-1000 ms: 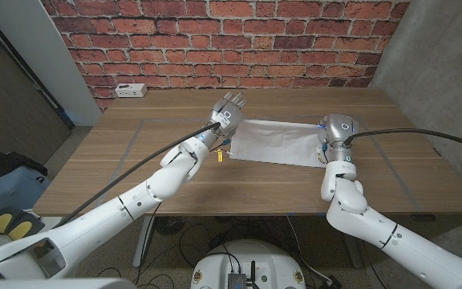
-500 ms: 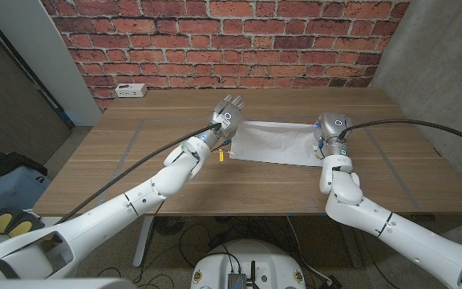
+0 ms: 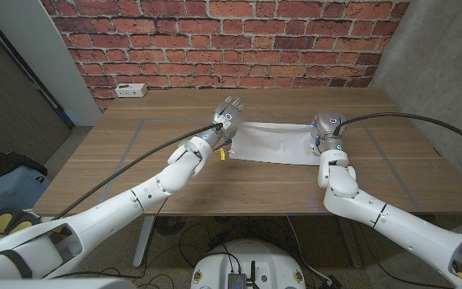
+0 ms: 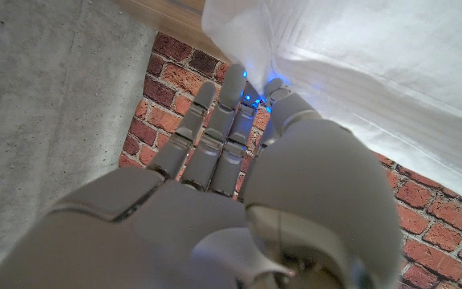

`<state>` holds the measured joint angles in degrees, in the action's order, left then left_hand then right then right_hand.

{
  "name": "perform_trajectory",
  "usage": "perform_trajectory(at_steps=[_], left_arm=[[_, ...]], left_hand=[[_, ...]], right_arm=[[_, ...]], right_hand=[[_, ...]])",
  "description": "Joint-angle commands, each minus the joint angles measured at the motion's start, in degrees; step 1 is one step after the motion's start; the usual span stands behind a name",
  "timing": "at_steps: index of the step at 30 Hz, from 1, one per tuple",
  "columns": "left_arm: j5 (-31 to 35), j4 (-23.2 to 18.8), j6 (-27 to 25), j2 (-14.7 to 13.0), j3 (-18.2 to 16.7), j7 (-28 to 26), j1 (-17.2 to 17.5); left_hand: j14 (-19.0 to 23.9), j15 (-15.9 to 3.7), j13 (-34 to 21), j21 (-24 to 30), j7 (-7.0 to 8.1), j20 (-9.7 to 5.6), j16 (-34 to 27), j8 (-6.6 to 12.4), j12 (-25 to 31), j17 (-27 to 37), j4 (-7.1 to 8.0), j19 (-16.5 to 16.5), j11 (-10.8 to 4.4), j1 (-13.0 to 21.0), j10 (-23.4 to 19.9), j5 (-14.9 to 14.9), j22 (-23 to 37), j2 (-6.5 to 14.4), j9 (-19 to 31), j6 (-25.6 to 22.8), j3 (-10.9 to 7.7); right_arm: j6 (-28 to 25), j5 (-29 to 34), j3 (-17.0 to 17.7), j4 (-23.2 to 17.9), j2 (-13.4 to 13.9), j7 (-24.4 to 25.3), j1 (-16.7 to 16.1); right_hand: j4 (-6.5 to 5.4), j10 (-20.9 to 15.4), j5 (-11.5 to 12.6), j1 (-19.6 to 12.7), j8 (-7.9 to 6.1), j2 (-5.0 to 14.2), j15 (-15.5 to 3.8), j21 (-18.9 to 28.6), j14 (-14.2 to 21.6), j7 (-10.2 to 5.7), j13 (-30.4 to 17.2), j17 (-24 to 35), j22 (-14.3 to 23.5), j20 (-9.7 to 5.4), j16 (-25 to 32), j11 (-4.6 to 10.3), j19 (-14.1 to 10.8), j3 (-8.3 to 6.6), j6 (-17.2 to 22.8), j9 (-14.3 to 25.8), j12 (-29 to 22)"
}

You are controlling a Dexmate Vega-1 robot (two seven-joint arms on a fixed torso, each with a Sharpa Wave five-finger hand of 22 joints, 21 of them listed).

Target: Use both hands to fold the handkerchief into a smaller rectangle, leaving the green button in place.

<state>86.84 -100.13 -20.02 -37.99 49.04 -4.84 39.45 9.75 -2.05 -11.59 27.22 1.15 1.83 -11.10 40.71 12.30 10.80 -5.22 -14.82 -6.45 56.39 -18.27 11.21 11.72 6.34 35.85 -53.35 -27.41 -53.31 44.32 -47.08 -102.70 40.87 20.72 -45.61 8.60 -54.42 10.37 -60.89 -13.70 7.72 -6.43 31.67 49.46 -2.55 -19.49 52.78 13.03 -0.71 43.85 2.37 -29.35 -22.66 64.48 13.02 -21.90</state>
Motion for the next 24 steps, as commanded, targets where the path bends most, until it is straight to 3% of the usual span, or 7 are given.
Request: perform_trajectory(at_steps=[1,13,17,19,24], left_arm=[[-1.6,5.1,-1.3,1.8,2.7,-1.3,-2.9],[-3.6,9.5,-2.2,3.2,5.1,-3.3,-5.5],[-3.9,11.4,-2.5,3.8,6.2,-4.0,-6.6],[-4.1,12.0,-2.7,4.0,6.6,-4.3,-7.1],[-4.4,13.2,-3.5,4.3,7.6,-5.2,-7.9]], left_hand=[[0.7,-0.93,-0.1,0.4,2.11,0.0,-0.2,-0.23,0.1,0.1,-0.37,-0.6,0.02,0.2,-0.7,-0.1,-0.1,-0.8,-0.4,-1.7,-0.52],[1.3,-0.99,-0.1,0.6,2.04,0.11,-0.3,-1.25,0.3,0.0,-1.06,-0.8,-0.45,0.0,-1.8,-0.1,-0.2,-1.4,-2.7,-1.7,-0.92],[1.7,-1.12,-0.1,0.7,2.42,0.15,-0.3,-1.95,0.4,-0.1,-1.21,-0.8,-0.75,-0.3,-2.2,-0.1,-0.3,-1.8,-3.5,-1.2,-0.92],[1.8,-1.2,-0.1,0.7,2.56,0.2,-0.3,-2.57,0.4,-0.1,-1.28,-0.8,-0.81,-0.5,-2.3,-0.1,-0.3,-1.9,-4.0,-0.4,-0.95],[1.8,-1.08,-0.1,0.8,3.08,0.4,-0.1,-5.13,0.2,-0.1,-1.02,-0.7,-0.79,-1.3,-2.4,-0.3,-0.3,-1.2,-6.4,2.3,-1.33]], right_arm=[[1.2,0.9,-2.5,3.6,-0.7,-3.7,3.7],[1.7,1.6,-4.3,6.2,-1.5,-6.7,6.4],[1.0,2.1,-5.2,6.8,-1.7,-8.6,7.3],[0.6,2.3,-5.5,6.8,-1.7,-9.6,7.6],[-0.7,2.8,-6.2,7.2,-2.0,-11.1,8.3]], right_hand=[[-0.23,0.6,-0.2,0.8,0.26,0.28,-5.82,0.6,-0.8,-0.16,0.1,-0.9,0.1,0.0,-1.1,0.13,0.1,-0.44,-0.1,0.1,0.6],[-0.37,2.9,-0.1,2.8,1.34,-0.04,-5.26,1.7,-3.8,-0.76,1.0,-9.1,-0.5,0.48,-10.0,1.28,1.5,-2.36,-1.6,-0.7,2.7],[-0.23,5.4,-0.1,3.9,2.41,-0.66,-5.05,2.2,-6.0,-1.23,1.8,-13.5,-0.9,0.76,-15.3,1.18,2.9,-3.59,-4.5,-1.0,4.4],[-0.21,6.2,-0.1,4.4,2.71,-0.88,-4.94,2.2,-6.6,-1.96,2.1,-14.7,-1.1,0.85,-16.8,1.81,3.8,-4.01,-5.8,-1.0,5.0],[0.14,10.5,0.0,5.0,3.5,-1.55,-4.68,2.3,-9.5,-3.04,2.7,-17.6,-1.4,1.39,-20.9,2.56,5.4,-5.11,-10.6,-1.2,7.2]])
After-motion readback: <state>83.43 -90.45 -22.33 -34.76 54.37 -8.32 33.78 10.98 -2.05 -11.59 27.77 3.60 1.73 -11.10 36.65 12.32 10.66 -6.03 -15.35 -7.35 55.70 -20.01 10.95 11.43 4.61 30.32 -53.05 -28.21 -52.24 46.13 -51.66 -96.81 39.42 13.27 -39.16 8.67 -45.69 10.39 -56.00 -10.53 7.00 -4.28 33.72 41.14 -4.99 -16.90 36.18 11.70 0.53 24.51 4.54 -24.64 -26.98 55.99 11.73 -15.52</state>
